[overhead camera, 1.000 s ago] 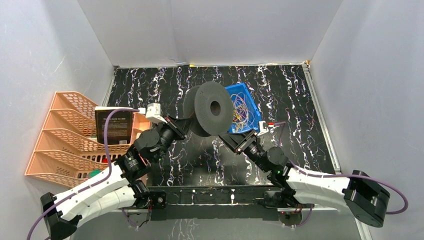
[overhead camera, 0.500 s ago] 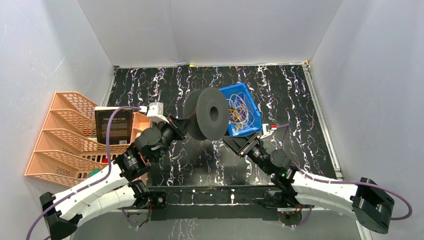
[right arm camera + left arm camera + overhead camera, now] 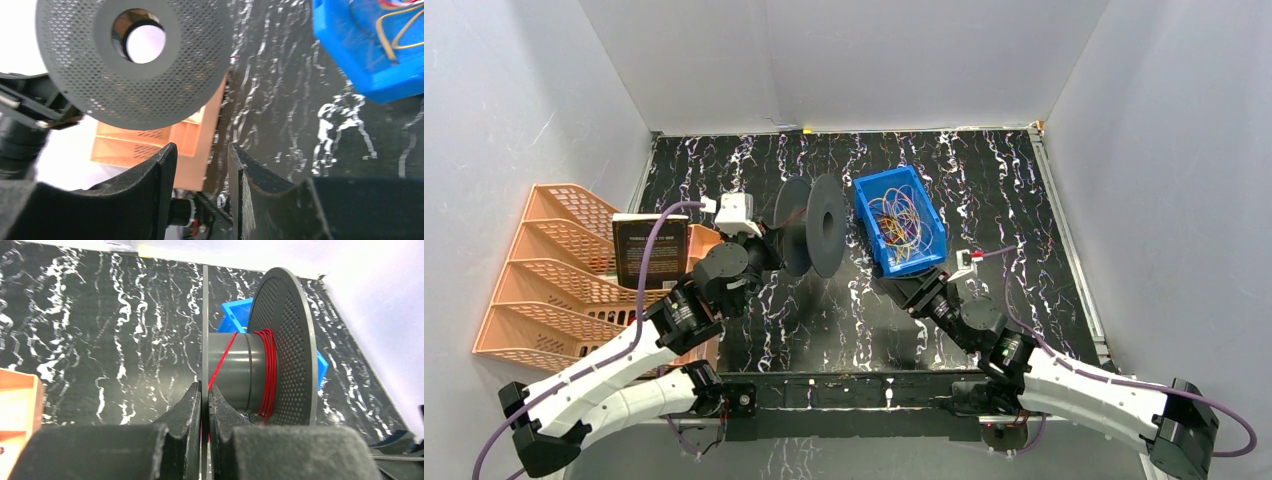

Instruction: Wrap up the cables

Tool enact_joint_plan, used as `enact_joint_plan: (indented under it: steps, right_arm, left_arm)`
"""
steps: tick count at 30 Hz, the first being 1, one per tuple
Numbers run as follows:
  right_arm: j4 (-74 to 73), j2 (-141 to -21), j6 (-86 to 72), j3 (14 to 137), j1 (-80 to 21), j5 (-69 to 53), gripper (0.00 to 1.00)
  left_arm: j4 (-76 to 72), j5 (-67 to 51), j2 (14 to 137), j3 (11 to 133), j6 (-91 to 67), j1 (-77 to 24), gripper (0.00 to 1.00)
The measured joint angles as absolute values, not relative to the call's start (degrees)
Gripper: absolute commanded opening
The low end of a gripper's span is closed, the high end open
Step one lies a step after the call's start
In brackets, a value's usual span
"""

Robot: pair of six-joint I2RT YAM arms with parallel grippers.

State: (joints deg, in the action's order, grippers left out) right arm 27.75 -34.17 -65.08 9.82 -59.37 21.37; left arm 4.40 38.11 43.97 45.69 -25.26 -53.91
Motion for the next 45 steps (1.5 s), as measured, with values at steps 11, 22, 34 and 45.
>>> enact_joint_plan:
  steps: [11,22,34,45]
  right_arm:
    - [0.8,-40.6,-49.2,27.5,-59.4,31.4,0.52]
    - [-14.8,-44.1,-37.7,32.9,-58.8,39.1,0.52]
    - [-18.2,-44.3,-35.3,33.1,-58.5,38.7,0.52]
    - [-21.3,-47.3,-35.9,33.1,-55.0,36.8,0.54]
  left_arm:
    - [10.2,44.1,54.2,56.5,-11.6,-53.9,0.0]
    - [10.8,50.1,67.1,60.8,2.0,-53.9,0.0]
    - [5.6,60.7,83.7,60.8,14.1,-53.9,0.0]
    - [-4.2,65.3,97.4,61.7,24.0,-54.6,0.0]
